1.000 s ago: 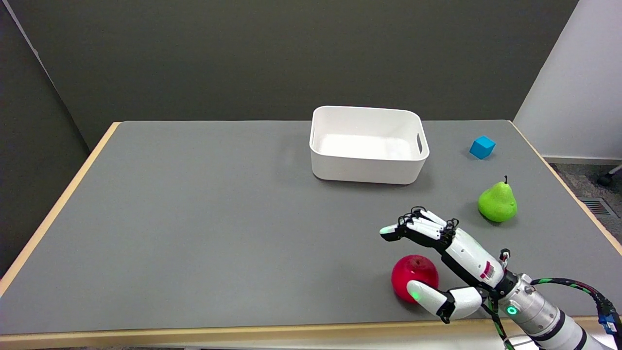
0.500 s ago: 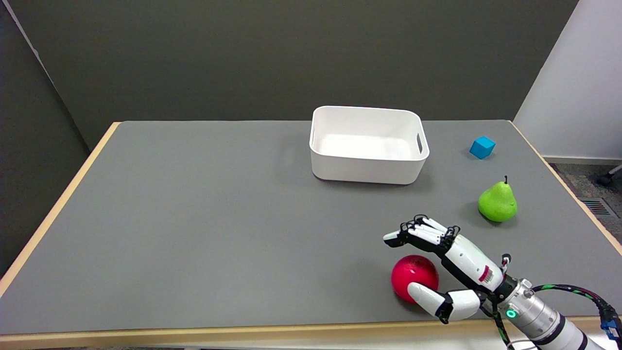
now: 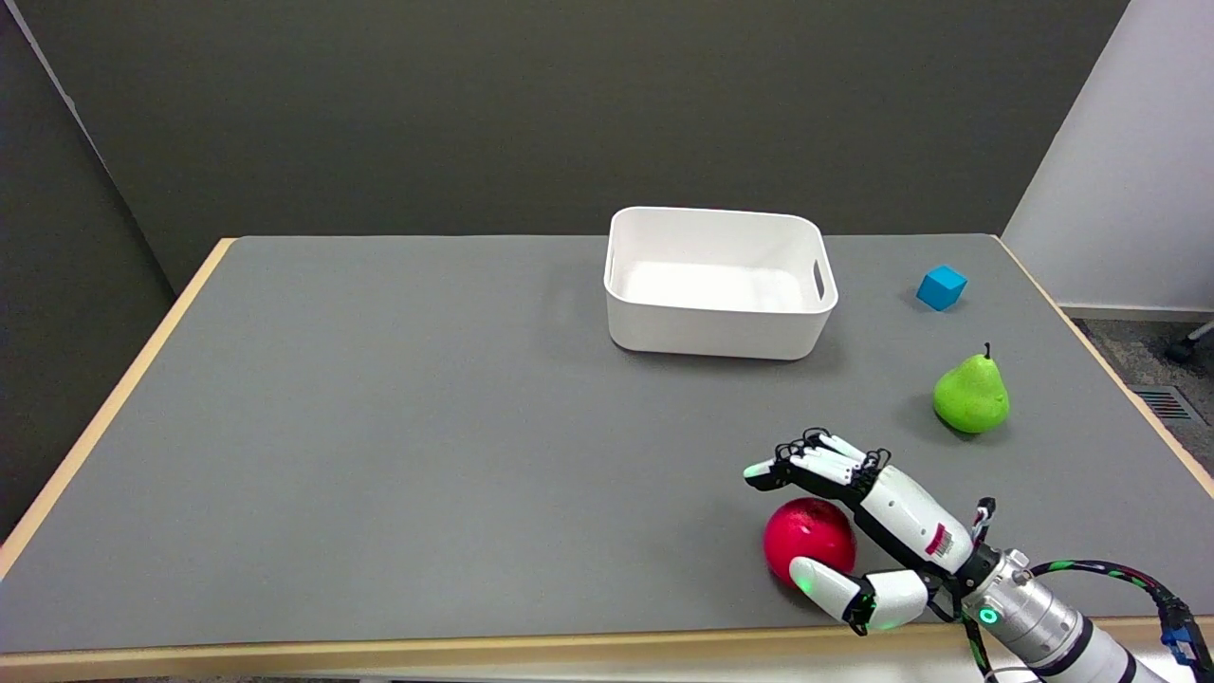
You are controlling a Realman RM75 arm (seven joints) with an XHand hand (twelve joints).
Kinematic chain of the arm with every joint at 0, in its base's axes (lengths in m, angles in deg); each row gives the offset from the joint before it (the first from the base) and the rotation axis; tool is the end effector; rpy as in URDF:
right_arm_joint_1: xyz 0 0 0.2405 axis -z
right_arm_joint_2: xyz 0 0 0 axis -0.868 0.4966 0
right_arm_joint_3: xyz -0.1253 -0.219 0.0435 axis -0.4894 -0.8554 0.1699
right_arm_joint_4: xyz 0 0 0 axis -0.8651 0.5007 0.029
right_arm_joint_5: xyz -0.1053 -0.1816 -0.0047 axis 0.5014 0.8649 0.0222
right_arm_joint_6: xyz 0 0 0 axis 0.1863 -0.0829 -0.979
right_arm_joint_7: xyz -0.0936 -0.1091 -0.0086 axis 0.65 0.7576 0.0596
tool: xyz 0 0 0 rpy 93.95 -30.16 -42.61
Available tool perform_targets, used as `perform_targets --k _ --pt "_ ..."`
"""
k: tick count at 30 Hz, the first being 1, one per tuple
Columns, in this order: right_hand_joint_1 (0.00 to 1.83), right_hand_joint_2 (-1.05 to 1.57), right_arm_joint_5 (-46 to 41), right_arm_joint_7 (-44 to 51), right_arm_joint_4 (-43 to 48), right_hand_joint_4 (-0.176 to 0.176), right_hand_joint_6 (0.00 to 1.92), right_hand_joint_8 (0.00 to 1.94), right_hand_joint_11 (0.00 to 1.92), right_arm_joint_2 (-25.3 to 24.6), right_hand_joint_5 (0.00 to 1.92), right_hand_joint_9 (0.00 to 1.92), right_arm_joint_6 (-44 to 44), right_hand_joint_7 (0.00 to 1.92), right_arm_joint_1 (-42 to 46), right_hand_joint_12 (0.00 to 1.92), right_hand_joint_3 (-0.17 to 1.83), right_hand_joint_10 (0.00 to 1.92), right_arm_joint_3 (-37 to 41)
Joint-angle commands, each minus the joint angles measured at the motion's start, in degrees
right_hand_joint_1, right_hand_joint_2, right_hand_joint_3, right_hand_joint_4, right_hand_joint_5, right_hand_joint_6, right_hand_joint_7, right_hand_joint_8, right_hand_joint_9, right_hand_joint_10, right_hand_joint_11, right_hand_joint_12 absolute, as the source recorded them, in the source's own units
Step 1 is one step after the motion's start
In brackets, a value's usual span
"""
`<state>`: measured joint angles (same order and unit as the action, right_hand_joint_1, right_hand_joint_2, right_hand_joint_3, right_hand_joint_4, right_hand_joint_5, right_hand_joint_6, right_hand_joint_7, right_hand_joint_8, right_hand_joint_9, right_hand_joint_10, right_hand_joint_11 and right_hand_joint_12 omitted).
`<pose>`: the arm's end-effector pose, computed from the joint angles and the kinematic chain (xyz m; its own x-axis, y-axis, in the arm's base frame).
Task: Pick up the red apple.
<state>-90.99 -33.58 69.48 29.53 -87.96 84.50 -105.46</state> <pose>-0.3293 -0.1534 0.3720 0.8289 -0.0669 0.5554 -0.5202 -0.4571 0.7214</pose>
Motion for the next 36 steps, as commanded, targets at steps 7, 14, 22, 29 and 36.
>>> perform_targets --k 7,14,22,29,36 --pt "0.33 0.74 0.11 0.23 -2.98 0.012 0.65 0.58 0.20 -0.42 0.35 0.35 -0.21 0.50 -2.04 1.39 0.82 0.99 -2.44" --pt "0.34 0.74 0.19 0.23 -5.34 0.015 0.66 0.58 0.24 -1.88 0.36 0.36 -2.89 0.50 -3.03 1.43 0.82 1.00 -2.71" --pt "0.38 0.76 -0.21 0.23 -9.44 0.016 0.77 0.69 0.49 -3.29 0.40 0.49 -6.36 0.57 -5.71 1.68 0.82 1.13 -4.91" --pt "0.44 0.77 0.19 0.23 -10.21 0.015 0.89 0.83 0.63 -3.60 0.44 0.59 -6.81 0.64 -6.99 1.81 0.84 1.25 -5.00" --pt "0.51 0.77 0.43 1.83 -11.83 -0.003 0.99 0.95 0.51 -4.16 0.49 0.69 -8.36 0.72 -8.66 1.92 0.87 1.34 -5.16"
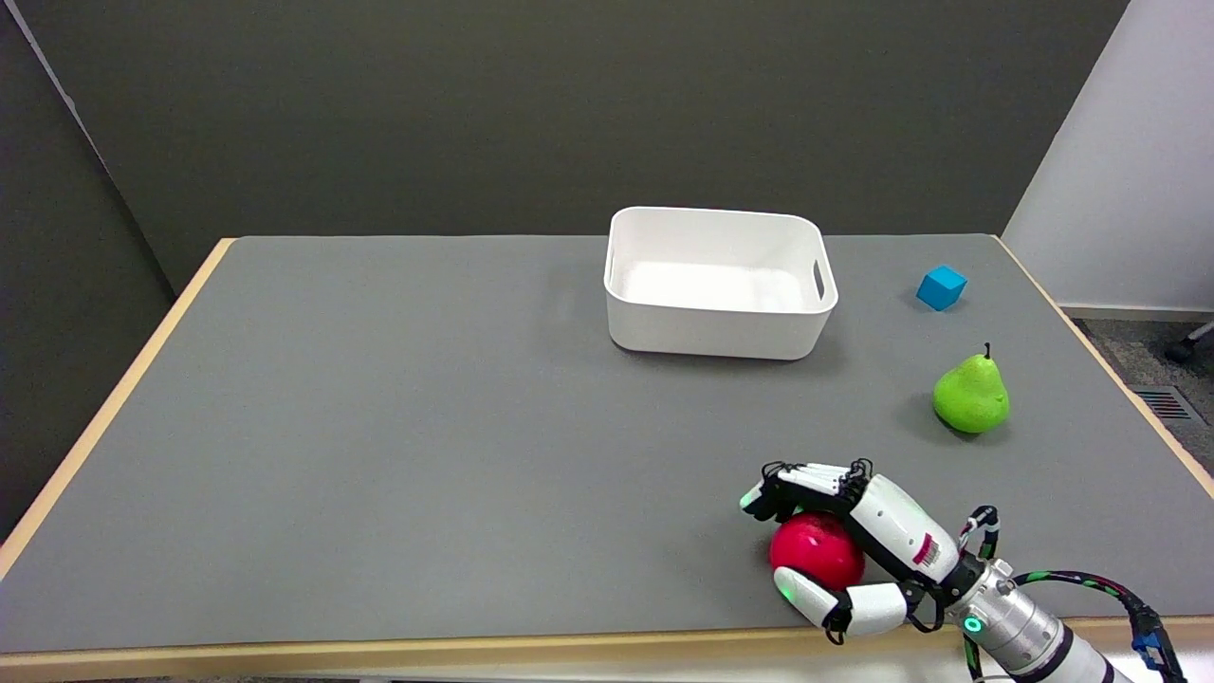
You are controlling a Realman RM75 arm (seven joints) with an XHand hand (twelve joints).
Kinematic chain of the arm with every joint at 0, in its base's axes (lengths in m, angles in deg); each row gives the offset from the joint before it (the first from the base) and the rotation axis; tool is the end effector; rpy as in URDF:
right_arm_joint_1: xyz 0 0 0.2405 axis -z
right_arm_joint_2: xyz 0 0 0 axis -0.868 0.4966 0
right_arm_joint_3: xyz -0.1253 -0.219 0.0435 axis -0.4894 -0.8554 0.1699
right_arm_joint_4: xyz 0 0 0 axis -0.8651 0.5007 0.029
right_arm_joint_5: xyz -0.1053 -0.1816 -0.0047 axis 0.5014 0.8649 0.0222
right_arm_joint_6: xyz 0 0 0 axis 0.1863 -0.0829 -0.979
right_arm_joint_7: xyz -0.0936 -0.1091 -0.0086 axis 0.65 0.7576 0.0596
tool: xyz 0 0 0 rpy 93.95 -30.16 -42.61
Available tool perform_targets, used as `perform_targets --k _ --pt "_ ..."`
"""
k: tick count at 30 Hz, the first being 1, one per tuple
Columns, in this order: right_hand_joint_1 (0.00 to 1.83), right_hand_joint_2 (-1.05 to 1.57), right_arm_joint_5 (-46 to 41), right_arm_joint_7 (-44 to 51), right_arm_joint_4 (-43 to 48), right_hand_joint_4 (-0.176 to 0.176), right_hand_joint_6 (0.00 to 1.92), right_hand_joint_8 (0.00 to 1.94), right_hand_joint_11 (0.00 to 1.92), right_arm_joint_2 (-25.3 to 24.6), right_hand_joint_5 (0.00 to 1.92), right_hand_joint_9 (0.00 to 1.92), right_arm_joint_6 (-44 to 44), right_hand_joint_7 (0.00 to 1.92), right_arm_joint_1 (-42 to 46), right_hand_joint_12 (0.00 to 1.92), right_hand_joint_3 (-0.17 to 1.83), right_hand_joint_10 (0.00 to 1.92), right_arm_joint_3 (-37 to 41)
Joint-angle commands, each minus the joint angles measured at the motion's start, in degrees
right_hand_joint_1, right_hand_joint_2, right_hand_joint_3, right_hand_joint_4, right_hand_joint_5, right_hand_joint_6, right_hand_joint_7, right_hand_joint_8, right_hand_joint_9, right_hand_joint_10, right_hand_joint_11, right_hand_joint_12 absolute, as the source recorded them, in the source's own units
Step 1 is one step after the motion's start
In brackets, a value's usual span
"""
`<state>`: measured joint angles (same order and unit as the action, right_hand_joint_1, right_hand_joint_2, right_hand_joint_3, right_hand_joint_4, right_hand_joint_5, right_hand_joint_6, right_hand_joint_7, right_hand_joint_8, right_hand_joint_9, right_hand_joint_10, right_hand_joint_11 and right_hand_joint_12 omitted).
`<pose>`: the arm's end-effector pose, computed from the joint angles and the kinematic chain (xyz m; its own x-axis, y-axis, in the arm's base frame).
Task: Pick up the red apple.
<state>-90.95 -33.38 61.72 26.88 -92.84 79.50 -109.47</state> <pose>-0.3445 -0.1551 0.3661 0.8202 -0.0538 0.5695 -0.5236 -0.4716 0.7095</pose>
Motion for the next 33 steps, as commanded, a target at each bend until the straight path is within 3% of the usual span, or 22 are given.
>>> perform_targets --k 1,3,5,7,9,11,13,15,18,26,33 --pt "0.52 0.77 0.47 2.24 -4.42 -0.004 1.02 0.97 0.46 -1.59 0.51 0.71 -3.92 0.73 -3.85 1.92 0.87 1.36 -1.23" --pt "0.57 0.78 0.63 4.04 -5.52 -0.015 1.19 1.11 0.21 -1.90 0.58 0.80 -5.48 0.81 -5.03 1.92 0.88 1.43 -1.79" --pt "0.64 0.78 0.63 5.55 -6.58 -0.040 1.33 1.37 0.15 -2.24 0.64 0.89 -6.43 0.86 -6.06 1.92 0.87 1.55 -2.12" --pt "0.70 0.77 0.63 6.40 -7.75 -0.082 1.42 1.71 0.14 -2.48 0.69 0.93 -7.38 0.78 -6.98 1.92 0.88 1.78 -2.26" --pt "0.80 0.81 0.63 6.90 -8.99 -0.133 1.68 1.94 0.25 -2.79 0.81 0.83 -8.53 0.67 -7.92 1.92 0.77 1.92 -2.34" --pt "0.86 0.74 0.63 6.90 -9.75 -0.084 1.85 1.94 0.34 -3.02 0.83 0.92 -9.07 0.76 -8.70 1.92 0.89 1.92 -2.26" --pt "0.89 0.81 0.63 6.90 -10.50 -0.006 1.92 1.94 0.54 -3.19 0.74 1.05 -9.39 0.84 -9.45 1.92 1.16 1.92 -2.34" --pt "0.89 0.81 0.71 6.90 -10.87 0.014 1.92 1.94 0.61 -3.26 0.74 1.10 -9.39 0.89 -9.92 1.92 1.18 1.92 -2.42" --pt "0.94 0.76 0.71 6.90 -11.23 -0.017 1.92 1.94 0.74 -3.26 0.84 1.17 -9.39 0.99 -10.47 1.92 0.81 1.92 -2.42" --pt "1.00 0.72 0.87 6.90 -12.96 0.013 1.92 1.94 0.95 -3.25 0.89 1.26 -9.39 1.07 -11.57 1.92 0.83 1.92 -2.34" --pt "1.03 0.67 0.86 6.51 -13.41 0.021 1.92 1.94 1.01 -3.17 0.90 1.31 -9.47 1.10 -12.30 1.92 0.93 1.92 -1.86"
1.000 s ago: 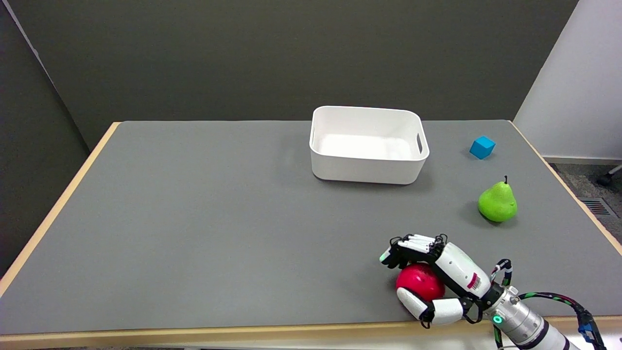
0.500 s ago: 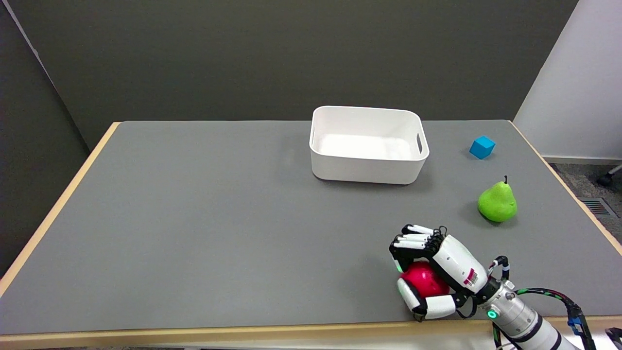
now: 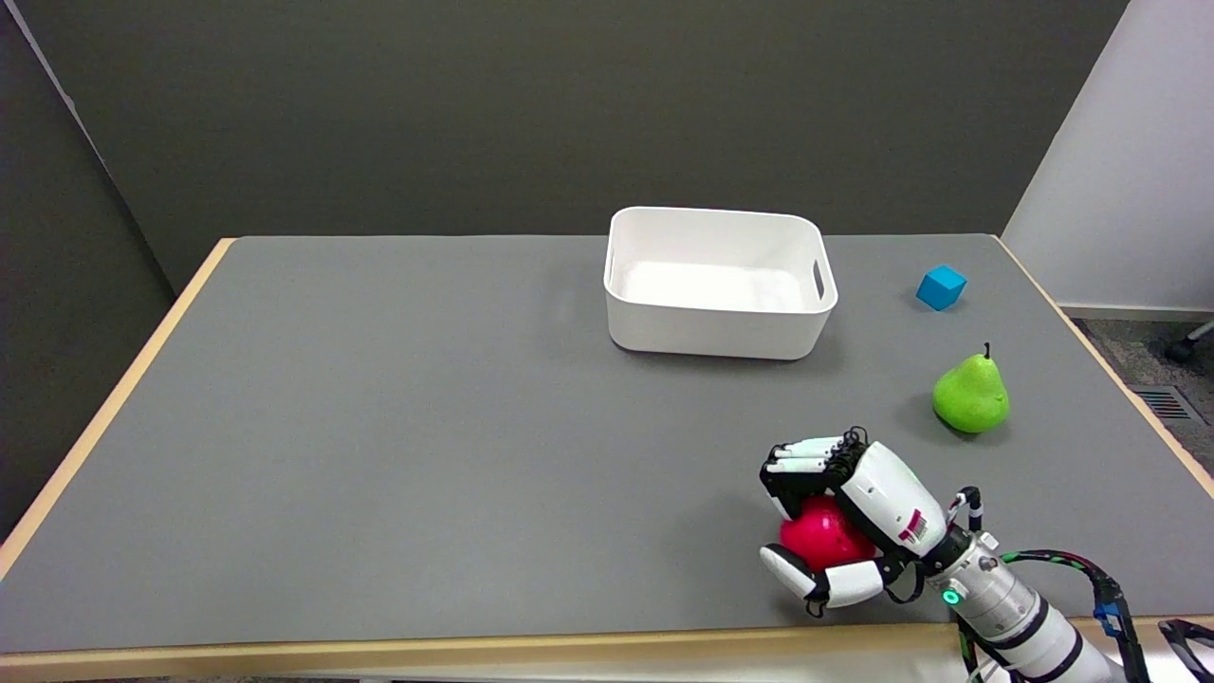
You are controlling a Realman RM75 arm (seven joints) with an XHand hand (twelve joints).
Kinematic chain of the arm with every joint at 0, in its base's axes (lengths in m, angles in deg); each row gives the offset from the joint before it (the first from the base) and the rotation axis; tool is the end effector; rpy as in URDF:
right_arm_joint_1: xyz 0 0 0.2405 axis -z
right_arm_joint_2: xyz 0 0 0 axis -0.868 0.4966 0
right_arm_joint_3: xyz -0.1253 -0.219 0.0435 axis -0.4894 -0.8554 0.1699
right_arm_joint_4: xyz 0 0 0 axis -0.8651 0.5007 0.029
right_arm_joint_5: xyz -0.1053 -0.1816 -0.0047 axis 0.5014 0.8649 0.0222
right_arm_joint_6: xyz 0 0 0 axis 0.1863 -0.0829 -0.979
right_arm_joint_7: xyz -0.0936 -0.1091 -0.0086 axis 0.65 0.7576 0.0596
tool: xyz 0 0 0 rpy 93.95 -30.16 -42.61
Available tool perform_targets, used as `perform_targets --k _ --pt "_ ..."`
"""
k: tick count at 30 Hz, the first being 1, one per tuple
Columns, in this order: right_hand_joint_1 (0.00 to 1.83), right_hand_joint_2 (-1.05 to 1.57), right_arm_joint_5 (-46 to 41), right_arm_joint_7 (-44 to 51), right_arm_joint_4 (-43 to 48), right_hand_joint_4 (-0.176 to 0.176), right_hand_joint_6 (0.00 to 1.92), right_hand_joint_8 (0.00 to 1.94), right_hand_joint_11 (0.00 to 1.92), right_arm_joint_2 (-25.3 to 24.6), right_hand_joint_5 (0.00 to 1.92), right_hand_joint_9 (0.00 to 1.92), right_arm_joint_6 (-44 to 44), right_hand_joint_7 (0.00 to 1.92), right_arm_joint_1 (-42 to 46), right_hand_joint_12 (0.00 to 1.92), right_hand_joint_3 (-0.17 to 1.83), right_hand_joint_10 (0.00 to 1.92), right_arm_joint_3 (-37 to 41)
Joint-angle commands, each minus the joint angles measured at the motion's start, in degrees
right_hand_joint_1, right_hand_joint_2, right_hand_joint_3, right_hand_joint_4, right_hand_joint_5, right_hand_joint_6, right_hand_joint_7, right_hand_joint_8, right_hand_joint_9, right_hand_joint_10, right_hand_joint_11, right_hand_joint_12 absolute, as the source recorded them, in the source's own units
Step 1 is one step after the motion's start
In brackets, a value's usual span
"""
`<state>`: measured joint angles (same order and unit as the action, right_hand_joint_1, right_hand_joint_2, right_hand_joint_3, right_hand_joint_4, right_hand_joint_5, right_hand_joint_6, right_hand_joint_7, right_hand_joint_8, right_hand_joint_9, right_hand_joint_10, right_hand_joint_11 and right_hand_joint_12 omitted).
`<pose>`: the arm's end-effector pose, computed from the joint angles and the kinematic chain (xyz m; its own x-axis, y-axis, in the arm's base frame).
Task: Pick up the red apple.
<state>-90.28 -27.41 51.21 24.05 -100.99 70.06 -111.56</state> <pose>-0.3422 -0.1799 0.3685 0.8626 0.1079 0.4943 -0.3725 -0.5258 0.7647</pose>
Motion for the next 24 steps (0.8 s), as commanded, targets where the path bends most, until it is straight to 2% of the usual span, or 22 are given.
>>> perform_targets --k 1,10,16,24 --pt "1.03 0.67 0.12 0.54 -2.76 0.021 1.92 1.94 1.02 -0.26 0.91 1.31 -1.33 1.10 -3.10 1.92 0.93 1.92 0.30" --pt "1.03 0.67 0.12 0.54 0.19 0.022 1.92 1.94 1.02 0.06 0.91 1.31 -2.59 1.11 -4.81 1.92 0.92 1.92 4.78" --pt "1.04 0.66 0.20 0.86 6.00 0.023 1.92 1.94 1.05 0.49 0.92 1.32 -1.98 1.12 -6.58 1.92 0.93 1.92 10.60" --pt "1.05 0.66 0.20 0.94 15.81 0.023 1.92 1.94 1.06 3.11 0.93 1.33 5.87 1.13 -13.61 1.92 0.93 1.92 14.11"
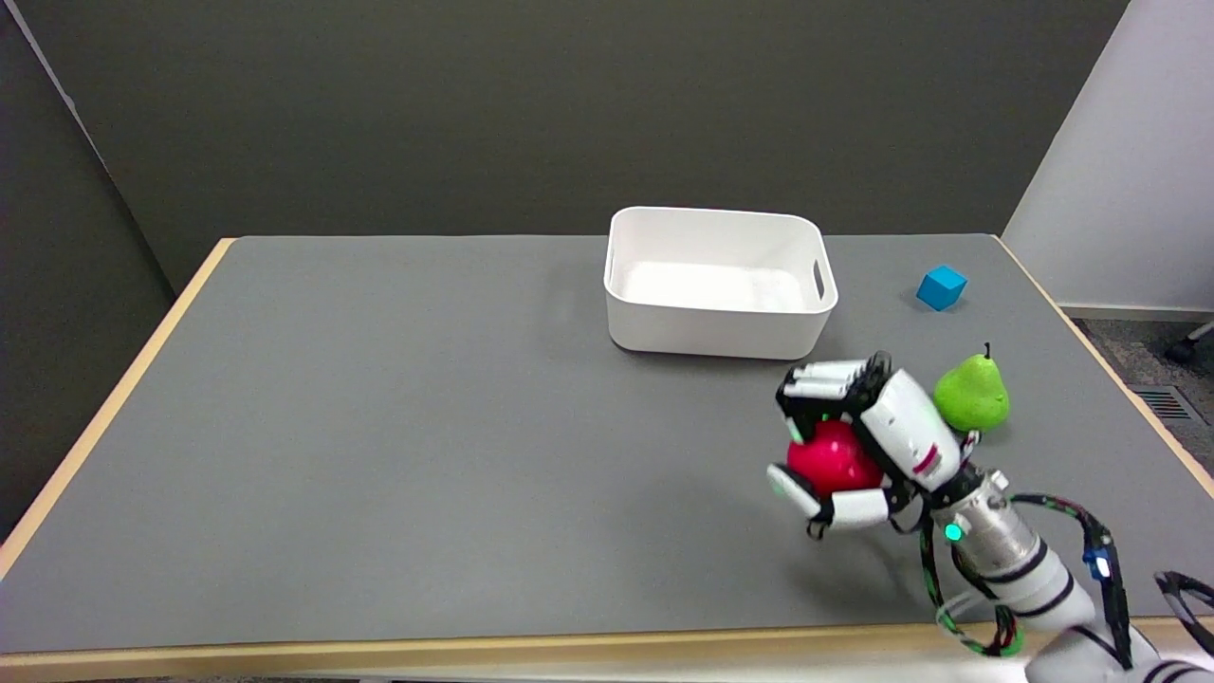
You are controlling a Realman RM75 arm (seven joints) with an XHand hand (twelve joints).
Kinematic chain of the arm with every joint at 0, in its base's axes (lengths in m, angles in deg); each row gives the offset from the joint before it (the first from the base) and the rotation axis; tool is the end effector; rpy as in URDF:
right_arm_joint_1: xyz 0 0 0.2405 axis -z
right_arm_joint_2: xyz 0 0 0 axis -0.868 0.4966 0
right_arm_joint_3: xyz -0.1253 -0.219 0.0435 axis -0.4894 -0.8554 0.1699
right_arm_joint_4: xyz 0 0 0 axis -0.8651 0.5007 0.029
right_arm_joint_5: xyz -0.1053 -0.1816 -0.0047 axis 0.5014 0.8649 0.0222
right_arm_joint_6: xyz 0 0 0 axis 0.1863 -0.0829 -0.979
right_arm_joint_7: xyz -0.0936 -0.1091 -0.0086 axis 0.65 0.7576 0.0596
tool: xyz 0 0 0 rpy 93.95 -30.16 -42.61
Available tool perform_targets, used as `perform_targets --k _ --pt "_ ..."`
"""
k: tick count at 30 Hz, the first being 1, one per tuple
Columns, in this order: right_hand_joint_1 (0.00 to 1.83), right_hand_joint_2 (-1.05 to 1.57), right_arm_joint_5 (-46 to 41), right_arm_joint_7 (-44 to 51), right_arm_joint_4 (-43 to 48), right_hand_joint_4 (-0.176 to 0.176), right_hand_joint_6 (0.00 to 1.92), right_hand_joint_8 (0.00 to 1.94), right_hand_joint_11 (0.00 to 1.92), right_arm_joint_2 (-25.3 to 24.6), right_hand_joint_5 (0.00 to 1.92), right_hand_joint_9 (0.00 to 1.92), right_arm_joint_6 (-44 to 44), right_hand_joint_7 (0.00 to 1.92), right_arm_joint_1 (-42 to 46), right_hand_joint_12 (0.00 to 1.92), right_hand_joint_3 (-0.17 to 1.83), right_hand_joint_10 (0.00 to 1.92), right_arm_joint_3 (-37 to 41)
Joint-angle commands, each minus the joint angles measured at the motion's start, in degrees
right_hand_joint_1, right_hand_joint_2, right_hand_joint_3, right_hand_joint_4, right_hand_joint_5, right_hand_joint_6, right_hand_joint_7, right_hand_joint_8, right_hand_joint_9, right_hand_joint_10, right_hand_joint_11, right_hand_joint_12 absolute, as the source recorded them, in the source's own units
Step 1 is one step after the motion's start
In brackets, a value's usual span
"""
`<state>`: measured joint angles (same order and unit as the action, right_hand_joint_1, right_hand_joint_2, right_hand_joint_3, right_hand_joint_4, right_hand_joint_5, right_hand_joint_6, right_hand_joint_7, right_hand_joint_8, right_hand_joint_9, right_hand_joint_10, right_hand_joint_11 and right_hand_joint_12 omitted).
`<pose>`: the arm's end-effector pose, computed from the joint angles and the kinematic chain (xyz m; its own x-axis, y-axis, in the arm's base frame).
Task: Pick up the red apple.
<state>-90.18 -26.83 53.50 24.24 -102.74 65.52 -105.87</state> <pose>-0.3031 -0.2134 0.3818 0.8222 0.3002 0.4835 -0.2668 -0.5471 0.7934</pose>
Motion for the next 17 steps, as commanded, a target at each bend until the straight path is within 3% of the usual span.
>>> perform_targets --k 1,8,17 --pt "1.05 0.66 0.10 0.35 14.37 0.023 1.92 1.94 1.06 3.45 0.93 1.33 9.70 1.13 -11.20 1.92 0.93 1.92 7.94" --pt "1.05 0.66 0.18 0.46 10.97 0.022 1.92 1.94 1.06 4.79 0.93 1.33 21.35 1.13 -30.55 1.92 0.93 1.92 0.21" --pt "1.04 0.66 2.40 2.35 -1.92 0.019 1.92 1.94 1.02 0.54 0.91 1.32 31.03 1.12 -49.68 1.92 0.93 1.92 -9.59"
